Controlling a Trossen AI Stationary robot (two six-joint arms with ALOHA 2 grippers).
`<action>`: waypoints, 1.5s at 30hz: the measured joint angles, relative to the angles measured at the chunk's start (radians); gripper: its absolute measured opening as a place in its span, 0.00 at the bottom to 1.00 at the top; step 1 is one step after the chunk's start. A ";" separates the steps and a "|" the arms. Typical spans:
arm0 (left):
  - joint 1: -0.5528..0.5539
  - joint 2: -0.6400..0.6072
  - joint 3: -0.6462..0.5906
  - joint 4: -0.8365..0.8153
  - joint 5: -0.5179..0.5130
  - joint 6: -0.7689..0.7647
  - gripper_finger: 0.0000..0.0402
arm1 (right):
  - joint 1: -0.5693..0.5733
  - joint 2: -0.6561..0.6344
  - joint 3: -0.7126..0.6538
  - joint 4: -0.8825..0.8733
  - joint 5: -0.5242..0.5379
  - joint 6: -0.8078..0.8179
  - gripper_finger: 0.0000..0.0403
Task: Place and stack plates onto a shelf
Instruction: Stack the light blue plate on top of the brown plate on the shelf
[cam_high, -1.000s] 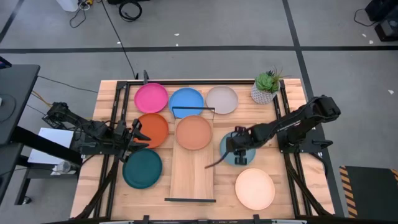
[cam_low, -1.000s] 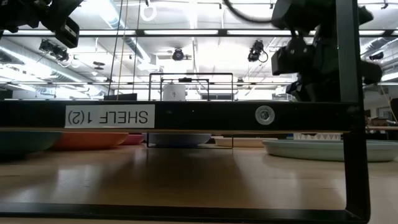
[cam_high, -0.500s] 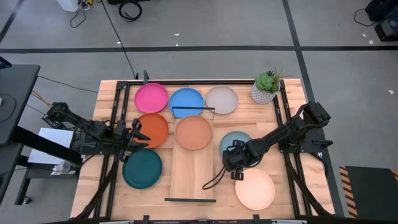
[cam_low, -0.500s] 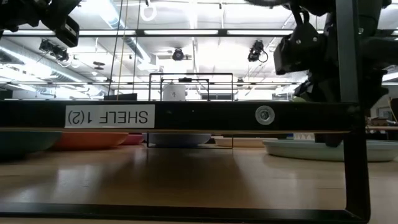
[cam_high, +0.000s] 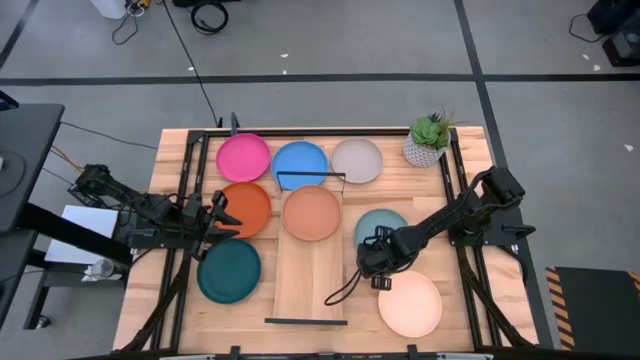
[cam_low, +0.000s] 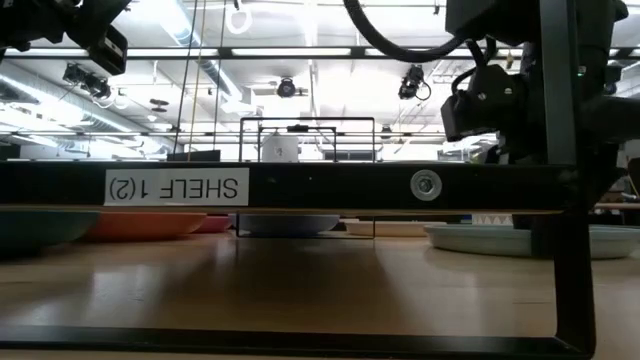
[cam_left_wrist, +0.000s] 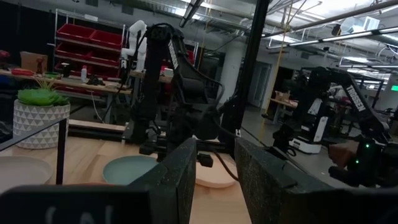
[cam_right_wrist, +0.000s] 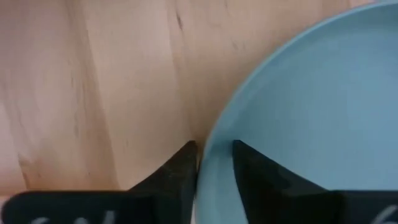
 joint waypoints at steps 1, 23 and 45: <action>0.000 0.000 0.000 0.000 0.000 0.000 0.29 | 0.000 -0.004 -0.001 0.000 -0.001 -0.006 0.23; 0.000 0.000 0.000 -0.005 0.000 -0.015 0.29 | -0.004 -0.041 0.381 -0.229 0.208 -0.374 0.05; 0.000 0.019 0.001 -0.003 0.003 -0.053 0.29 | -0.238 0.100 0.370 0.076 0.063 -0.860 0.08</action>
